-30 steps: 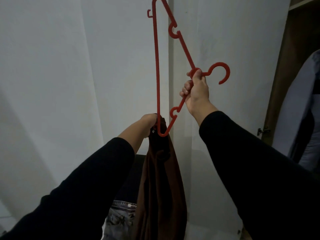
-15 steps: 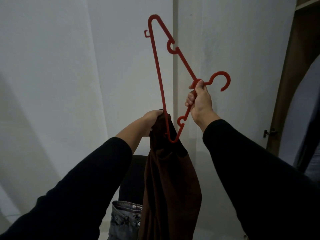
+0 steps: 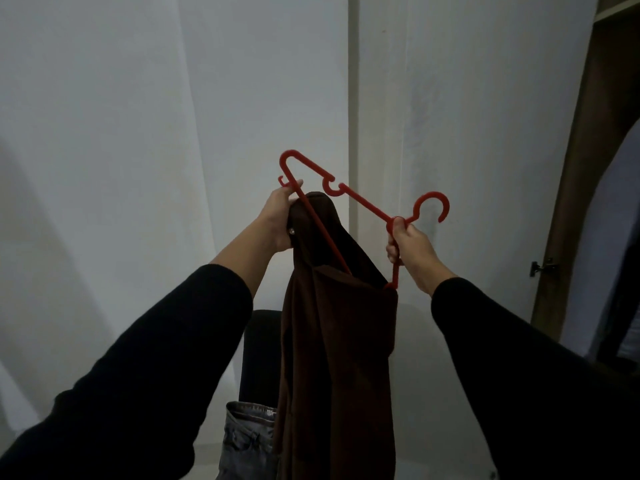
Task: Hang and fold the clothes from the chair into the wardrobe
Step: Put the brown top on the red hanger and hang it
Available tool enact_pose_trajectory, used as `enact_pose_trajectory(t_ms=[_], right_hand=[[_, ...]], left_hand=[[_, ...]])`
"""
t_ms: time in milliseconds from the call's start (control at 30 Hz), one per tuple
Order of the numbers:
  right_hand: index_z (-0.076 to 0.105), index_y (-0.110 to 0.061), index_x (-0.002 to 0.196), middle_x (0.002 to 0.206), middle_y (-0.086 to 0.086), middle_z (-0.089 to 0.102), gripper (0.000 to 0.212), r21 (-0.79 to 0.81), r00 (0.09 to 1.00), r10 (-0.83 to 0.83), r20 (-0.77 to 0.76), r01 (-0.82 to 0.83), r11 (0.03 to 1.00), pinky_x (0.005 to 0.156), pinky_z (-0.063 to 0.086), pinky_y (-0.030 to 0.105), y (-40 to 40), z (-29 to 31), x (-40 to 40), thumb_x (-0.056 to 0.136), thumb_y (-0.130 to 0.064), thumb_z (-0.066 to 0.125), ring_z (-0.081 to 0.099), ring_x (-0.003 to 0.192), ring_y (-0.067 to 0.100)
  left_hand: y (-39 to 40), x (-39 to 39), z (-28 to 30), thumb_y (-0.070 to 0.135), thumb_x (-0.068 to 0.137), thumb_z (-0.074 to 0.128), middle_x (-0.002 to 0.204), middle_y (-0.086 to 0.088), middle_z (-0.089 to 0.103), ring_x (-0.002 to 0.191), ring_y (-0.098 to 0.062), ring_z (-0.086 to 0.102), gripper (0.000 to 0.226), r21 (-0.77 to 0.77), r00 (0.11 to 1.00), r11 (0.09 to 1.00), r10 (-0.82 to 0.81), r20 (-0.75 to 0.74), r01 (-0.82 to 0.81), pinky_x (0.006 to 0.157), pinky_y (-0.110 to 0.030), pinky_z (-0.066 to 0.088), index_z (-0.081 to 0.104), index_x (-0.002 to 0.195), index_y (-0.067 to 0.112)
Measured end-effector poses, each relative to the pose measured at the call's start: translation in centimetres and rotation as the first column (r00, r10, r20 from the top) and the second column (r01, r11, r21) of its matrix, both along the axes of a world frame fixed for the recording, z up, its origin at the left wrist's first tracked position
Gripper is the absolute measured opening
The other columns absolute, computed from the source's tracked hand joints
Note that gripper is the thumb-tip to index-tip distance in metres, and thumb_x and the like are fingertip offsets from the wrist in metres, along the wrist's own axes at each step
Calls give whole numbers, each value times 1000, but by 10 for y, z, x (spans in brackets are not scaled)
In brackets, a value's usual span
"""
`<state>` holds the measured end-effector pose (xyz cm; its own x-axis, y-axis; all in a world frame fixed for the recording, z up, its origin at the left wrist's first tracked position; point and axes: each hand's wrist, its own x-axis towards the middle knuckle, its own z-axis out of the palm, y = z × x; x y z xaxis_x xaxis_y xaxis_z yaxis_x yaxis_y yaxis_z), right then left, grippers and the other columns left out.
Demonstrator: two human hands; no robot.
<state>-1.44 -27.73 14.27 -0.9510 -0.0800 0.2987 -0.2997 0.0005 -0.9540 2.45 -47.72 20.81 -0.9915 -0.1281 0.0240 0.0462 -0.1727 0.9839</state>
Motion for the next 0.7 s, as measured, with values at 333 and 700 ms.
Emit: enact_pose_trajectory(t_ms=[333, 700], right_hand=[[51, -16, 88, 62, -4, 39, 35, -134, 997, 76, 2, -75, 988, 55, 35, 20, 2, 10, 4, 102, -40, 29, 36, 52, 8], [52, -17, 88, 62, -3, 39, 38, -146, 995, 36, 88, -23, 989, 62, 39, 20, -3, -18, 16, 102, -43, 28, 40, 55, 10]], left_hand=[[0, 7, 1, 73, 87, 20, 91, -13, 69, 90, -29, 63, 87, 103, 996, 991, -88, 23, 86, 68, -37, 49, 66, 97, 0], [-6, 5, 3, 85, 75, 25, 119, -21, 63, 112, -38, 59, 103, 197, 980, 963, -168, -104, 186, 102, -49, 43, 60, 111, -5]])
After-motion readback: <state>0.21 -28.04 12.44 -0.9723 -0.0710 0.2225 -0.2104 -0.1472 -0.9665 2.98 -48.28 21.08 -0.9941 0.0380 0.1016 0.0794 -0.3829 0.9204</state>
